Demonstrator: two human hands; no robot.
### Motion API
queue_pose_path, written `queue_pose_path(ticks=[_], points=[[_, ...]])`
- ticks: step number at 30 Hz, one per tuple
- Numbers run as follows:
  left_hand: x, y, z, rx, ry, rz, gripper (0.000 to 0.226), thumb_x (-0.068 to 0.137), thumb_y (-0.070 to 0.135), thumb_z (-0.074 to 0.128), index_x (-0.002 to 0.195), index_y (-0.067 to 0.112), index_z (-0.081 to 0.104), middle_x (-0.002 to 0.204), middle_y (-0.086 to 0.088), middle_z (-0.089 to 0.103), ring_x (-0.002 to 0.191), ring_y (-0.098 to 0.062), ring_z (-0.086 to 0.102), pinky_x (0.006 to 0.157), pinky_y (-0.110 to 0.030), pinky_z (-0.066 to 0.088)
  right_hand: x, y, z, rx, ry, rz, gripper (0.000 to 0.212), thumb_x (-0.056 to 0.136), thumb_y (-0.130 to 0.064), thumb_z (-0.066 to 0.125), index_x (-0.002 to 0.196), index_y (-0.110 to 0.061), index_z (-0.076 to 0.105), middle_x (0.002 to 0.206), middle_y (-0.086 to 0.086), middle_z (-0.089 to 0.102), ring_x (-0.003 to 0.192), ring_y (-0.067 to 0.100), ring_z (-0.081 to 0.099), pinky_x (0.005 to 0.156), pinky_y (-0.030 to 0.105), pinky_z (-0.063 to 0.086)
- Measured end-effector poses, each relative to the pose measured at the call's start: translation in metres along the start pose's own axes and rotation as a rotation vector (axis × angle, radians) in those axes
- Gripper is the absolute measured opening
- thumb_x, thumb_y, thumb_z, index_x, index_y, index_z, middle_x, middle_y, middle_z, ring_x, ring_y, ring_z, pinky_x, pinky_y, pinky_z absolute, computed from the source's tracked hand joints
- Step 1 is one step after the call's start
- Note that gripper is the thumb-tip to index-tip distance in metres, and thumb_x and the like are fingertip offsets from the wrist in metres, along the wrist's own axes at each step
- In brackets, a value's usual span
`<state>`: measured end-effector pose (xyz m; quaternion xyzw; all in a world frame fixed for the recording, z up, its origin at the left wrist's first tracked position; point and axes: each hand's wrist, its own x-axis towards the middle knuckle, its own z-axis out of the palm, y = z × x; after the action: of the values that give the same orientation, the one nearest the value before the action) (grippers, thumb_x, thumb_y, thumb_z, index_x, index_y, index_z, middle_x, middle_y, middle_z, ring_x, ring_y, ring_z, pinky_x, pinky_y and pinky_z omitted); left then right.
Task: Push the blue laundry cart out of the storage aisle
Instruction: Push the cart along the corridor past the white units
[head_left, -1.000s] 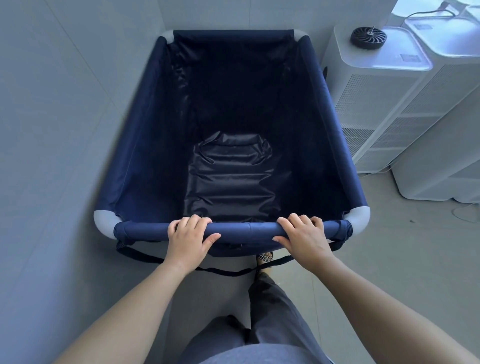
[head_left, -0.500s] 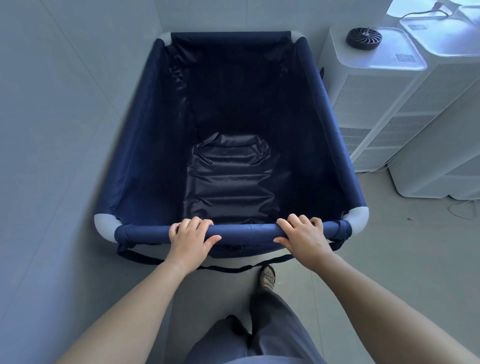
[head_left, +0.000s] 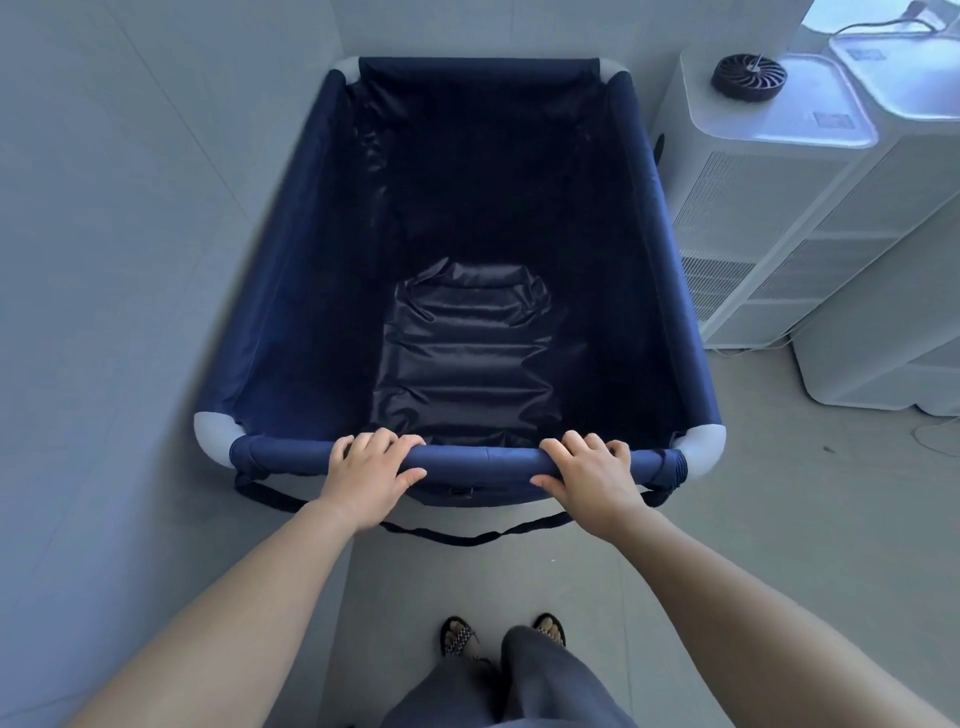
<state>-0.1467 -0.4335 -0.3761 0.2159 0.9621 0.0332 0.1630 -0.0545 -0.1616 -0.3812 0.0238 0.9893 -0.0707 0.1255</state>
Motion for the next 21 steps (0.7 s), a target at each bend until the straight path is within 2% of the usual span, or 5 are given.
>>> queue_pose_path(ticks=[8, 12, 16, 21], points=[[-0.0048, 0.0032, 0.0015, 0.048, -0.009, -0.014, 0.041, 0.095, 0.052, 0.037, 0.133, 0.038, 0.038, 0.120, 0.009, 0.048, 0.119, -0.016, 0.042, 0.109, -0.037, 0.019, -0.0008, -0.0006, -0.0054, 0.032, -0.076, -0.001, 0.045, 0.091, -0.061, 0.033, 0.123, -0.030, 0.041, 0.110, -0.003, 0.050, 0.101, 0.022, 0.046, 0.093, 0.043, 0.031], [-0.0037, -0.0014, -0.0014, 0.033, -0.028, 0.012, 0.040, 0.094, 0.054, 0.036, 0.130, 0.038, 0.040, 0.118, 0.010, 0.049, 0.116, -0.015, 0.043, 0.104, -0.036, 0.023, -0.0002, -0.0024, -0.0073, 0.024, -0.094, 0.002, 0.046, 0.091, -0.061, 0.032, 0.122, -0.029, 0.042, 0.110, -0.002, 0.049, 0.100, 0.022, 0.046, 0.092, 0.043, 0.032], [0.0010, -0.0028, -0.0052, 0.049, -0.116, 0.051, 0.042, 0.094, 0.055, 0.034, 0.133, 0.037, 0.036, 0.123, 0.009, 0.047, 0.116, -0.016, 0.042, 0.101, -0.038, 0.026, -0.0031, -0.0032, -0.0050, 0.003, -0.081, 0.010, 0.045, 0.091, -0.060, 0.031, 0.120, -0.028, 0.043, 0.109, -0.003, 0.049, 0.099, 0.021, 0.045, 0.090, 0.042, 0.032], [0.0021, -0.0035, -0.0012, 0.073, -0.079, 0.048, 0.043, 0.094, 0.055, 0.035, 0.133, 0.037, 0.037, 0.123, 0.010, 0.048, 0.116, -0.017, 0.043, 0.101, -0.038, 0.026, -0.0013, -0.0013, -0.0050, 0.006, -0.062, -0.012, 0.044, 0.091, -0.061, 0.032, 0.119, -0.029, 0.042, 0.104, -0.003, 0.050, 0.094, 0.021, 0.049, 0.087, 0.041, 0.033]])
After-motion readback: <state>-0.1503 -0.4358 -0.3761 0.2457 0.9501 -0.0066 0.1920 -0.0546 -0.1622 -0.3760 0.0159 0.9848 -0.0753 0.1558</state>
